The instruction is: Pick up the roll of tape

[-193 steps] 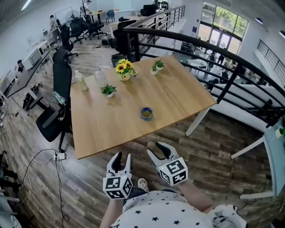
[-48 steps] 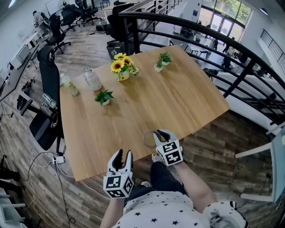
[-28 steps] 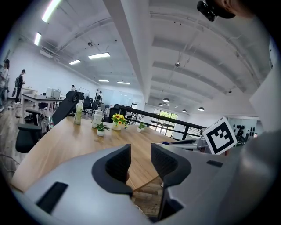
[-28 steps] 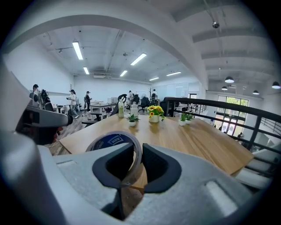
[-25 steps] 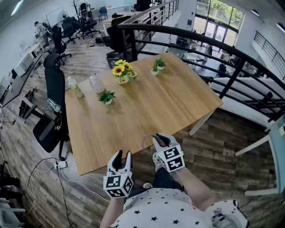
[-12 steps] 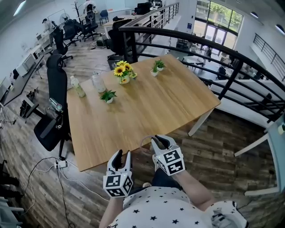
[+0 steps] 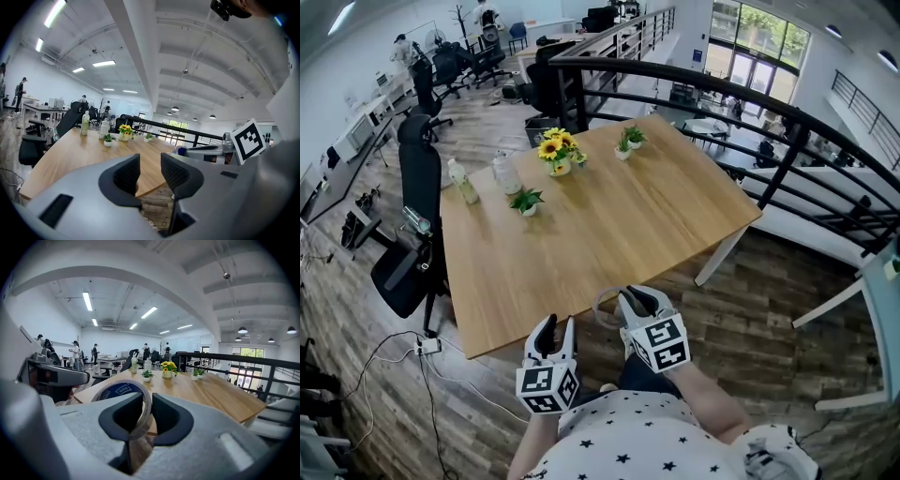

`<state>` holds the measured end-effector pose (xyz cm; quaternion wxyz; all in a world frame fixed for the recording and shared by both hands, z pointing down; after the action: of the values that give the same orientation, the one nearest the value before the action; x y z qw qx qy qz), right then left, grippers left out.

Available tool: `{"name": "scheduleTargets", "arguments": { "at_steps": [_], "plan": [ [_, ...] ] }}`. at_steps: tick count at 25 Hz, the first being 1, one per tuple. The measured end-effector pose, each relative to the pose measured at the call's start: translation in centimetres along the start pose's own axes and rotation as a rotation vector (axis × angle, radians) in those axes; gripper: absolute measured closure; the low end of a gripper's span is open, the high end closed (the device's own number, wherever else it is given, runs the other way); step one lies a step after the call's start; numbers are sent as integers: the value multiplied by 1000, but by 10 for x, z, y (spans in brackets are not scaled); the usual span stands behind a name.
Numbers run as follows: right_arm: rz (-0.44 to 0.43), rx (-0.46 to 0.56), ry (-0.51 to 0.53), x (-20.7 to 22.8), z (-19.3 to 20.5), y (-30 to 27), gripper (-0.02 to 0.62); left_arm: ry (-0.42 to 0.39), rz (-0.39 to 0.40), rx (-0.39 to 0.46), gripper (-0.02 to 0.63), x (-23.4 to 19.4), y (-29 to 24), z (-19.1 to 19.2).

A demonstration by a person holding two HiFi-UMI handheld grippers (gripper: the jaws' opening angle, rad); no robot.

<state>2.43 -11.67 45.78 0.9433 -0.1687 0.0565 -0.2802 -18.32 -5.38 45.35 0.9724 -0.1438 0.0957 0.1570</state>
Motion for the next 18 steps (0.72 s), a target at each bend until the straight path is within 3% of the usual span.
{"name": "scheduleTargets", "arguments": {
  "at_steps": [18],
  "plan": [
    [20, 14, 27, 2, -4, 1, 529, 0, 12, -9, 471, 1, -6, -2]
  ]
}}
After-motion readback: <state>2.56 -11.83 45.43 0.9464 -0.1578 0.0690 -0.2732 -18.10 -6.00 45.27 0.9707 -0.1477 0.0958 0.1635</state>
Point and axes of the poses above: the fingertips, and each gripper's own axes: y backward along the fingers, x to its right, z out of its underside, the point moved 9 cm from there along y, backward along the fingers, and after that the axes turned 1 degree about z, right-handed, at the moved point
